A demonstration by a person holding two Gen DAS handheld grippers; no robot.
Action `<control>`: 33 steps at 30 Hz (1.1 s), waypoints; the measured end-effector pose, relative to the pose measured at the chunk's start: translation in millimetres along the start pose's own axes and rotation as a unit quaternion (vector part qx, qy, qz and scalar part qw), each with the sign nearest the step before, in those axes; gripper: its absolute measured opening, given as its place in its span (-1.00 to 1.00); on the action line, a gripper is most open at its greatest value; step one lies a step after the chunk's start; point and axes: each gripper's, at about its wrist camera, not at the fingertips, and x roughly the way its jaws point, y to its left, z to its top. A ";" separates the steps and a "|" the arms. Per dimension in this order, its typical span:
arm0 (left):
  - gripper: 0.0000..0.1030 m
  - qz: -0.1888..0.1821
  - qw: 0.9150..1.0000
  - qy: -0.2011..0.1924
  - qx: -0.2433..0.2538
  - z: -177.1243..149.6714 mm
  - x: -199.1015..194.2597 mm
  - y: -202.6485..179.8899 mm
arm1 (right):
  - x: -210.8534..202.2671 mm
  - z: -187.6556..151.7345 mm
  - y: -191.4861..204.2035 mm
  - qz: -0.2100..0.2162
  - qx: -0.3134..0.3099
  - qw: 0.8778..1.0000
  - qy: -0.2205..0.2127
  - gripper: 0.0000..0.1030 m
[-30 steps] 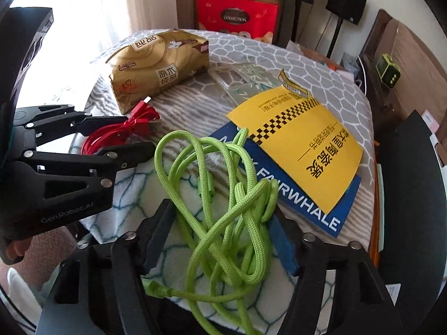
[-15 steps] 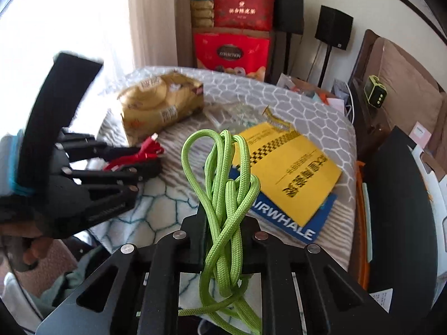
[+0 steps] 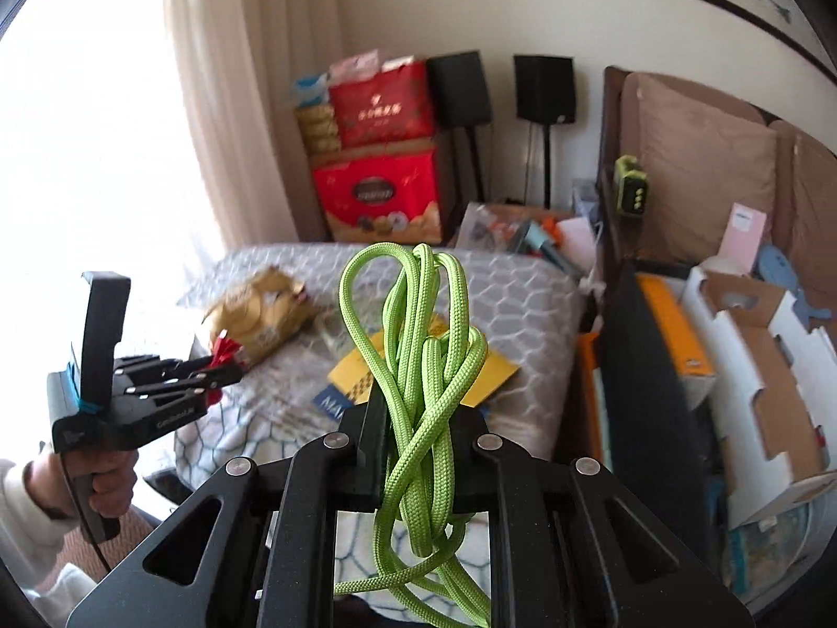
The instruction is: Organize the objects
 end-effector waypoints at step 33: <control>-0.63 0.032 0.993 -0.113 -0.014 47.6 -81.7 -29.4 | -54.2 12.9 -59.6 -0.024 0.032 0.997 -0.073 -0.72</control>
